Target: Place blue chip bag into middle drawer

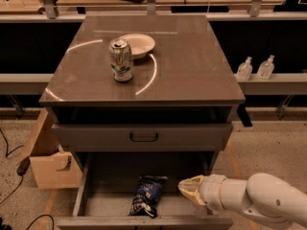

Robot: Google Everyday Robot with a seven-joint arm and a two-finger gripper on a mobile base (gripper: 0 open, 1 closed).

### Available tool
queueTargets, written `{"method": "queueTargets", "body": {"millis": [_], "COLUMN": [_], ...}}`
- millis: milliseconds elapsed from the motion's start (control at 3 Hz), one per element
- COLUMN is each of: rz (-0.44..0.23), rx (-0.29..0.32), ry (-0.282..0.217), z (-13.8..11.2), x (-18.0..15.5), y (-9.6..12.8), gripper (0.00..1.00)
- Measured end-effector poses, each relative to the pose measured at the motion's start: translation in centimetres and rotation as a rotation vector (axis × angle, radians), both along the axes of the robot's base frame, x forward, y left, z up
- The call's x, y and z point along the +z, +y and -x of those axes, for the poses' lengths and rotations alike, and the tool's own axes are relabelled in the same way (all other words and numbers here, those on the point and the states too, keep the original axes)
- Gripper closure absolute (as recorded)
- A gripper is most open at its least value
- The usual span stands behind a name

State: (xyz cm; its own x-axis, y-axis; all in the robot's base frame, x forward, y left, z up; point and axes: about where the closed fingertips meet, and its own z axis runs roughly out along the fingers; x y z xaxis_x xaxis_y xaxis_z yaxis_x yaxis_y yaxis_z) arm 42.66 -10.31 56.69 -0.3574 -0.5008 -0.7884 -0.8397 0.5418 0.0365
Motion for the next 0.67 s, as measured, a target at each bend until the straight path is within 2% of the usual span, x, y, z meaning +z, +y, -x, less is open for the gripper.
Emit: {"method": "queueTargets", "body": {"millis": [333,667], "rz": [0.009,0.006], "rx": [-0.02,-0.023], "ry": [-0.071,-0.082], "z": [-0.69,-0.96], "x": [4.43,5.11], "y": [-3.31,-3.79], "gripper": [1.0,1.0]}}
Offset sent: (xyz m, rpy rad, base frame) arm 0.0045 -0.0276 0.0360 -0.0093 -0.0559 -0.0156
